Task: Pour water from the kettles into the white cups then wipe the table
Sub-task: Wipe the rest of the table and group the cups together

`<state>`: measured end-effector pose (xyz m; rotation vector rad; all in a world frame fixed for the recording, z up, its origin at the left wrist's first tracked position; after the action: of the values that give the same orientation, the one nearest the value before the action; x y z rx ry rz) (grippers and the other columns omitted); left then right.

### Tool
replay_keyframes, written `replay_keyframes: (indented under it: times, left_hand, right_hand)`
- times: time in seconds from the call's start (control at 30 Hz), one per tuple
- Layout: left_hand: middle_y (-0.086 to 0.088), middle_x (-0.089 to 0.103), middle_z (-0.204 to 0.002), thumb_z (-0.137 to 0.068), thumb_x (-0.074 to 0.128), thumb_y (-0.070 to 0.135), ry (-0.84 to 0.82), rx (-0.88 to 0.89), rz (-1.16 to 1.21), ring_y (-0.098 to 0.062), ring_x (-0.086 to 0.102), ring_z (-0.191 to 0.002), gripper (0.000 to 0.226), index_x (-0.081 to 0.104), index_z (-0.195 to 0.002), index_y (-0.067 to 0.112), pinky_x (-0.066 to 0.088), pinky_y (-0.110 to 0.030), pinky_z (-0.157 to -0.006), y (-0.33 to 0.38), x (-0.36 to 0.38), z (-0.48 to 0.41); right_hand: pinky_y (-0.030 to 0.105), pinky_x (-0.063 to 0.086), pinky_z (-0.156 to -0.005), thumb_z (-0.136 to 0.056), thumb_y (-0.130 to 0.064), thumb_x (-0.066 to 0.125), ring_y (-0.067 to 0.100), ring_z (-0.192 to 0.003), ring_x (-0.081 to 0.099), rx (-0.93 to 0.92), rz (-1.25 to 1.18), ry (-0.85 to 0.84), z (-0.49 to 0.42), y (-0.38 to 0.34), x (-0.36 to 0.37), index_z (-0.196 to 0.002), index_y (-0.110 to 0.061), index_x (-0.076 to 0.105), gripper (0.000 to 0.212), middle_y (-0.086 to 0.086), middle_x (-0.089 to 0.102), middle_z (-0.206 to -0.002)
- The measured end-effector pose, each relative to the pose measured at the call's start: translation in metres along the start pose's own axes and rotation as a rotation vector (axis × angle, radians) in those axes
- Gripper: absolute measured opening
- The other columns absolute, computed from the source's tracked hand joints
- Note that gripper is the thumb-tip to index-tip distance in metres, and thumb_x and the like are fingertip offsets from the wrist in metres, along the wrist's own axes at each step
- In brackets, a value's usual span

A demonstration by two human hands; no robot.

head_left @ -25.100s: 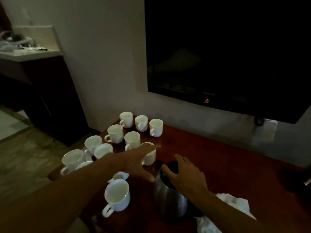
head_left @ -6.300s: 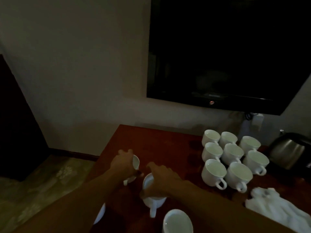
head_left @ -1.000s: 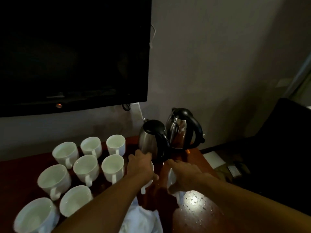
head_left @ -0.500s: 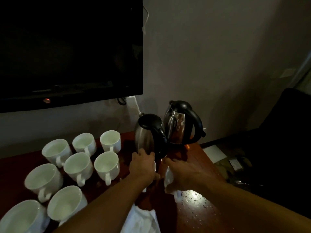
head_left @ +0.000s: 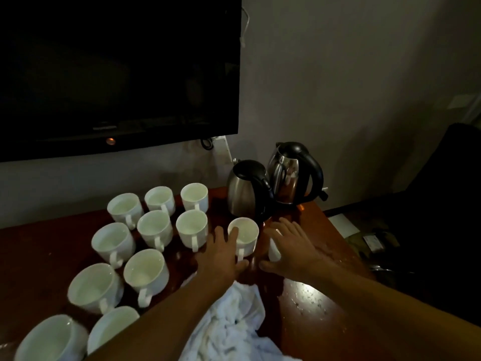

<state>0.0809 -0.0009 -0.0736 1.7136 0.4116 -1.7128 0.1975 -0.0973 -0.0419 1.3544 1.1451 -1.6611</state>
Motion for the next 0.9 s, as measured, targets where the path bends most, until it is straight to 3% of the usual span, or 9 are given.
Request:
replay_keyframes:
  times: [0.17,0.2,0.3,0.47,0.57,0.67,0.7,0.8,0.9]
  left_hand:
    - [-0.008,0.009,-0.164,-0.099,0.035,0.062,-0.024,-0.098,-0.056,-0.03,0.008,-0.151,0.073,0.002,-0.157,0.034,0.029,-0.057,-0.115,-0.029,0.04,0.053]
    - [-0.009,0.012,-0.164,-0.099,0.028,0.063,-0.019,-0.089,-0.08,-0.031,0.013,-0.151,0.069,0.005,-0.157,0.035,0.03,-0.06,-0.113,-0.029,0.046,0.063]
    - [-0.018,0.052,-0.145,-0.101,0.011,0.06,0.012,-0.047,-0.046,-0.039,0.052,-0.131,0.061,0.034,-0.146,0.026,0.045,-0.07,-0.093,-0.029,0.071,0.085]
    - [-0.013,0.049,-0.149,-0.09,0.031,0.054,0.029,0.065,-0.133,-0.035,0.047,-0.137,0.061,0.05,-0.142,0.029,0.031,-0.074,-0.1,-0.023,0.097,0.101]
    - [-0.008,0.053,-0.146,-0.093,0.033,0.053,0.047,0.039,-0.083,-0.03,0.051,-0.133,0.055,0.057,-0.138,0.032,0.032,-0.073,-0.102,-0.022,0.091,0.112]
    - [-0.007,0.056,-0.142,-0.095,0.034,0.052,0.048,0.031,-0.061,-0.03,0.054,-0.129,0.052,0.058,-0.136,0.031,0.034,-0.07,-0.103,-0.022,0.093,0.121]
    - [-0.007,0.057,-0.141,-0.096,0.034,0.052,0.053,0.031,-0.059,-0.031,0.055,-0.128,0.052,0.059,-0.135,0.031,0.034,-0.07,-0.103,-0.022,0.093,0.124]
    - [-0.007,0.06,-0.139,-0.096,0.032,0.053,0.06,0.028,-0.057,-0.031,0.057,-0.126,0.053,0.061,-0.134,0.03,0.035,-0.069,-0.103,-0.022,0.093,0.135]
    - [-0.008,0.06,-0.138,-0.095,0.028,0.054,0.035,0.031,-0.055,-0.032,0.056,-0.127,0.057,0.062,-0.132,0.029,0.036,-0.069,-0.103,-0.023,0.094,0.149]
  right_hand:
    - [0.043,0.013,-0.126,-0.088,-0.058,0.065,0.02,-0.149,0.022,-0.089,-0.028,-0.007,0.035,-0.038,0.035,-0.148,-0.029,0.042,0.07,-0.005,0.037,-0.156]
    - [0.044,0.019,-0.125,-0.087,-0.06,0.064,0.018,-0.147,0.026,-0.115,-0.018,-0.015,0.038,-0.042,0.047,-0.146,-0.031,0.044,0.068,-0.007,0.04,-0.154]
    - [0.041,0.028,-0.121,-0.087,-0.068,0.057,0.015,-0.144,0.03,-0.121,-0.021,-0.071,0.046,-0.049,0.083,-0.145,-0.033,0.045,0.069,-0.01,0.042,-0.152]
    - [0.027,0.029,-0.114,-0.092,-0.058,0.059,0.013,-0.145,0.028,-0.155,-0.232,-0.102,0.073,-0.061,0.116,-0.148,-0.033,0.039,0.065,-0.007,0.034,-0.156]
    - [0.025,0.033,-0.108,-0.09,-0.06,0.051,0.005,-0.14,0.024,-0.189,-0.291,-0.06,0.086,-0.07,0.118,-0.145,-0.034,0.044,0.061,-0.004,0.031,-0.158]
    - [0.009,0.029,-0.103,-0.097,-0.043,0.059,-0.002,-0.131,0.023,-0.189,-0.312,-0.049,0.093,-0.072,0.115,-0.142,-0.029,0.048,0.049,-0.006,0.031,-0.156]
    - [0.01,0.03,-0.105,-0.098,-0.04,0.059,0.0,-0.136,0.022,-0.181,-0.304,-0.069,0.096,-0.072,0.117,-0.144,-0.031,0.046,0.048,-0.006,0.027,-0.159]
    - [0.03,0.039,-0.113,-0.099,-0.044,0.056,0.015,-0.151,0.019,-0.143,-0.301,-0.121,0.106,-0.073,0.122,-0.148,-0.04,0.038,0.052,-0.006,0.014,-0.166]
    - [0.024,0.035,-0.11,-0.098,-0.047,0.058,0.015,-0.151,0.019,-0.137,-0.282,-0.151,0.117,-0.082,0.125,-0.149,-0.04,0.035,0.057,-0.006,0.012,-0.166]
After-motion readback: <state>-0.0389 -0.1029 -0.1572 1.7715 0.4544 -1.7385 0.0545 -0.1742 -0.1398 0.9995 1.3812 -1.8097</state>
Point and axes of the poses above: each hand's wrist, its own z-axis away from the middle knuckle, its own x-axis out of the palm, y = z × x, the point moved 10 cm from there along -z, towards the middle knuckle
